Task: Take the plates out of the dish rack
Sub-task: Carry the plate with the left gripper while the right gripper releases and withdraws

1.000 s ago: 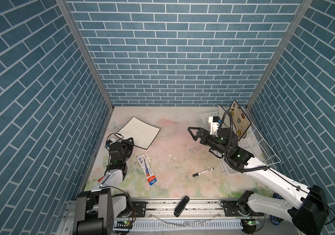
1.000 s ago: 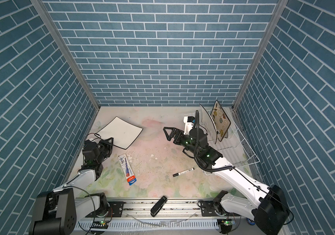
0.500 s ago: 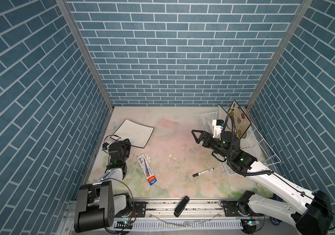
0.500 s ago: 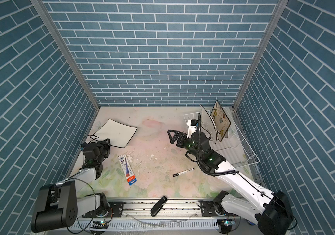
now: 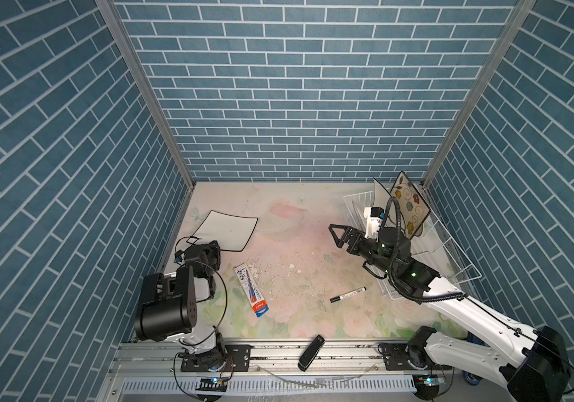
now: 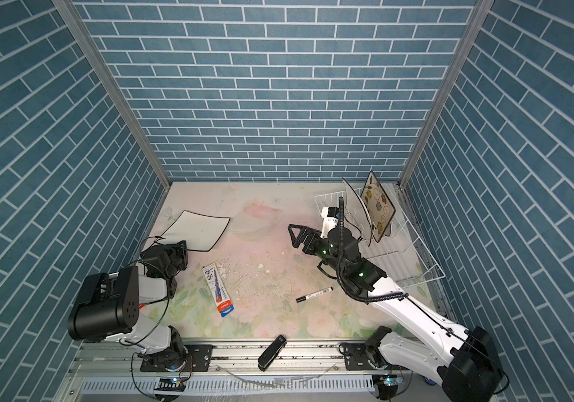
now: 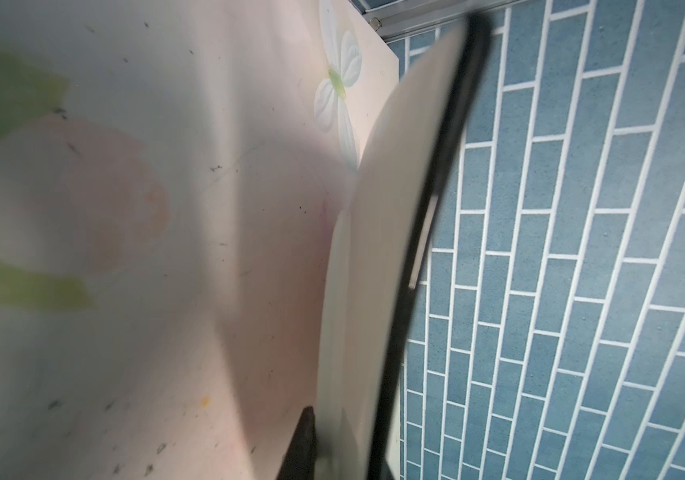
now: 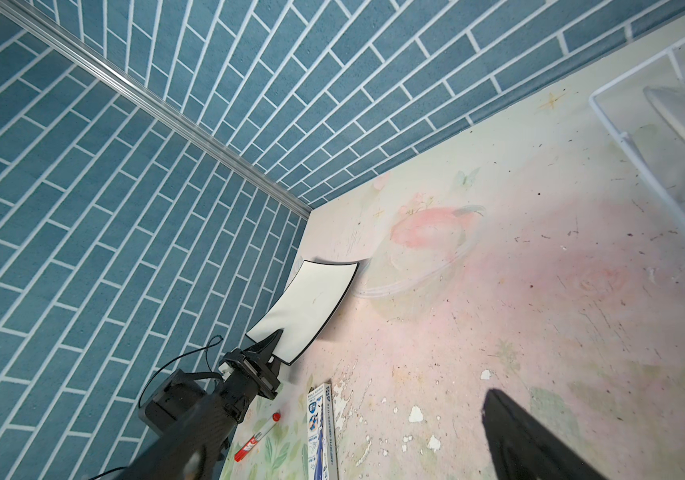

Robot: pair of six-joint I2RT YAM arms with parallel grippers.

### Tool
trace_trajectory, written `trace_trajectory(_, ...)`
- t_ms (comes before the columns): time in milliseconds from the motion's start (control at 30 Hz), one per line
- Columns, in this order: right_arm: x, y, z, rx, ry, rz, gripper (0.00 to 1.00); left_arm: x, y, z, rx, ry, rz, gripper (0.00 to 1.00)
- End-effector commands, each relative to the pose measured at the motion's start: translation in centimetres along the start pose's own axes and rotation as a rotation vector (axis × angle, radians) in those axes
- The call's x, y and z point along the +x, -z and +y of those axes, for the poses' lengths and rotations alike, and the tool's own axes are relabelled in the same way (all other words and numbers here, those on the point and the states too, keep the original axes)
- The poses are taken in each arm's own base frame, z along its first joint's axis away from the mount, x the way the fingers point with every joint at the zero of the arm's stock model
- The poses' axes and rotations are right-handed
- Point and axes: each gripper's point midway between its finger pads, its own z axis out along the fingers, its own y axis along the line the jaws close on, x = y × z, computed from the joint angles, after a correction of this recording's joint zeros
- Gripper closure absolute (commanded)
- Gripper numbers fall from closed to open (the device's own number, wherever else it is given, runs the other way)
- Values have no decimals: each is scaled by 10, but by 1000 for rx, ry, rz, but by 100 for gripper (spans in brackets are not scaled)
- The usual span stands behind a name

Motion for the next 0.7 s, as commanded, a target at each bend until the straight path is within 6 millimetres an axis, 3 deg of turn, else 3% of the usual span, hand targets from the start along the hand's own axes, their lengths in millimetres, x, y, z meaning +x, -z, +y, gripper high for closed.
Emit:
trace_trajectory(0,-5,-4,3,2,21,-16,2,-13,0,-92,349,-5,7,100)
trace_trajectory(233,-4,-14,11,-16,22,11,3,-13,-17,-75,339,69,28,100)
trace_trajectory(667,-2,-10,5,-1,14,7,3,-19,-20,-62,255,19,-21,100)
